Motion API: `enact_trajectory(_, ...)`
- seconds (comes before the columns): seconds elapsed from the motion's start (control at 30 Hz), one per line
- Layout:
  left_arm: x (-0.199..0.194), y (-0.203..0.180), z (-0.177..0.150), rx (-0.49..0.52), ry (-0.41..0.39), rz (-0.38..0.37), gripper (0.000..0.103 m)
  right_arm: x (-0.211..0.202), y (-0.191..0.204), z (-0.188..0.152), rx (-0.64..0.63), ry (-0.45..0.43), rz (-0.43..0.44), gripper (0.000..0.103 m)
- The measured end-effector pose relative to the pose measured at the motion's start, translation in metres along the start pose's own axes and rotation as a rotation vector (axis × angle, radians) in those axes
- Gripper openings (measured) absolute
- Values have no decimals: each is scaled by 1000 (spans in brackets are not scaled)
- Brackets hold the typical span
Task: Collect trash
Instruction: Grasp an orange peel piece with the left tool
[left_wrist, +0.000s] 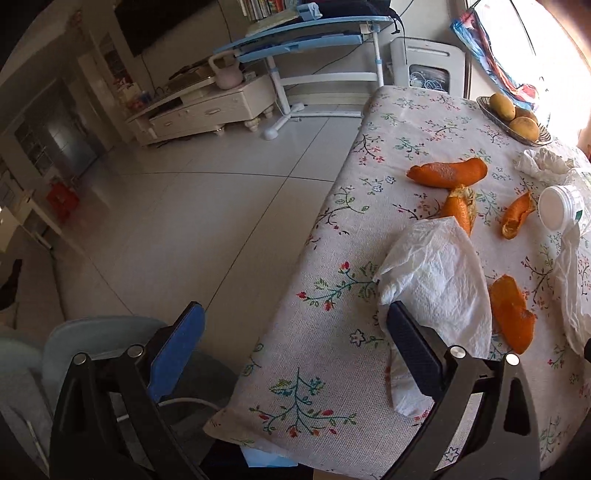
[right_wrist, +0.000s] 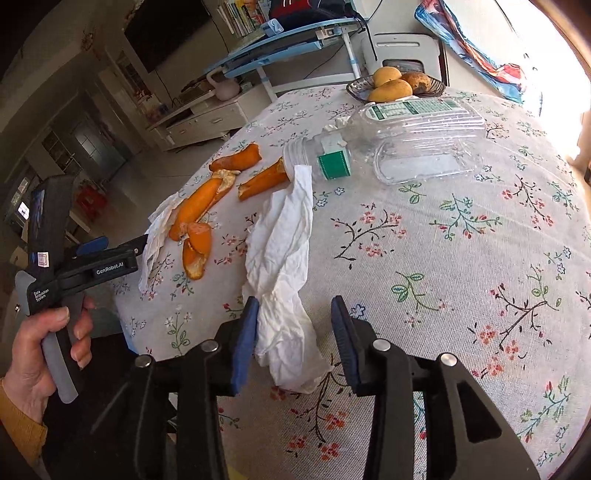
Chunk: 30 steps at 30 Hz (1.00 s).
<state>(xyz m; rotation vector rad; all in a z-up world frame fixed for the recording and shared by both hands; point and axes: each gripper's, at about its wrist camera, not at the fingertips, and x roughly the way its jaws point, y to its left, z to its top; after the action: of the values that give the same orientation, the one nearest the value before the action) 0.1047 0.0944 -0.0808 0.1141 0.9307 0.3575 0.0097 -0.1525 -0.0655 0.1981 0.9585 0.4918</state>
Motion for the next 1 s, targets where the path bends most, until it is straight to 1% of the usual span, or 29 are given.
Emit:
enact_trajectory(0.03, -9, 1, 2, -2, -44, 6, 96, 0, 0, 0, -5, 1, 1, 40)
enact_trajectory(0.07, -20, -1, 3, -2, -97, -9, 96, 1, 0, 0, -13, 2, 0, 40)
enact_trajectory(0.17, -60, -12, 3, 18, -279, -136, 96, 1, 1, 0, -34, 4, -1, 40)
enact_trajectory(0.2, -70, -20, 1, 49, -323, -186, 96, 1, 2, 0, -40, 6, -2, 40)
enact_trajectory(0.23, -76, -30, -1, 90, -338, -249, 96, 1, 2, 1, -46, 9, -3, 40)
enact_trajectory(0.27, -77, -42, -1, 129, -328, -300, 96, 2, 2, 1, -52, 12, -2, 40)
enact_trajectory(0.3, -74, -56, -1, 162, -298, -335, 96, 1, 2, 1, -56, 14, -1, 40)
enact_trajectory(0.33, -68, -67, -1, 190, -251, -379, 96, 1, 1, 1, -59, 17, 0, 40)
enact_trajectory(0.37, -61, -77, -1, 204, -201, -406, 96, 1, 1, 1, -61, 20, 1, 40)
enact_trajectory(0.47, -38, -98, -3, 225, -78, -367, 96, 0, -1, 2, -60, 27, 9, 40)
enact_trajectory(0.5, -31, -100, -3, 213, -39, -371, 96, 1, -1, 3, -60, 31, 11, 40)
enact_trajectory(0.53, -27, -98, -6, 189, -8, -398, 95, 1, 0, 3, -63, 33, 10, 40)
enact_trajectory(0.57, -24, -95, -8, 160, 12, -440, 95, 1, 0, 4, -65, 35, 10, 40)
enact_trajectory(0.67, -24, -90, -9, 106, 21, -535, 95, 2, 0, 5, -66, 38, 8, 40)
enact_trajectory(0.7, -23, -91, -9, 102, 30, -572, 93, 3, 0, 6, -67, 38, 6, 40)
enact_trajectory(0.77, -20, -94, -13, 99, 64, -639, 86, 3, 1, 6, -76, 39, 1, 40)
enact_trajectory(0.8, -21, -95, -14, 103, 61, -660, 85, 3, 1, 6, -77, 39, 0, 40)
enact_trajectory(0.83, -21, -94, -13, 101, 74, -694, 85, 3, 0, 6, -76, 39, 0, 40)
enact_trajectory(0.9, -21, -91, -13, 79, 88, -750, 85, 2, -1, 6, -68, 39, -1, 39)
enact_trajectory(0.93, -21, -88, -13, 68, 90, -758, 85, 1, -3, 6, -61, 38, -5, 39)
enact_trajectory(1.0, -17, -86, -10, 59, 89, -731, 85, -1, -7, 7, -45, 36, -13, 36)
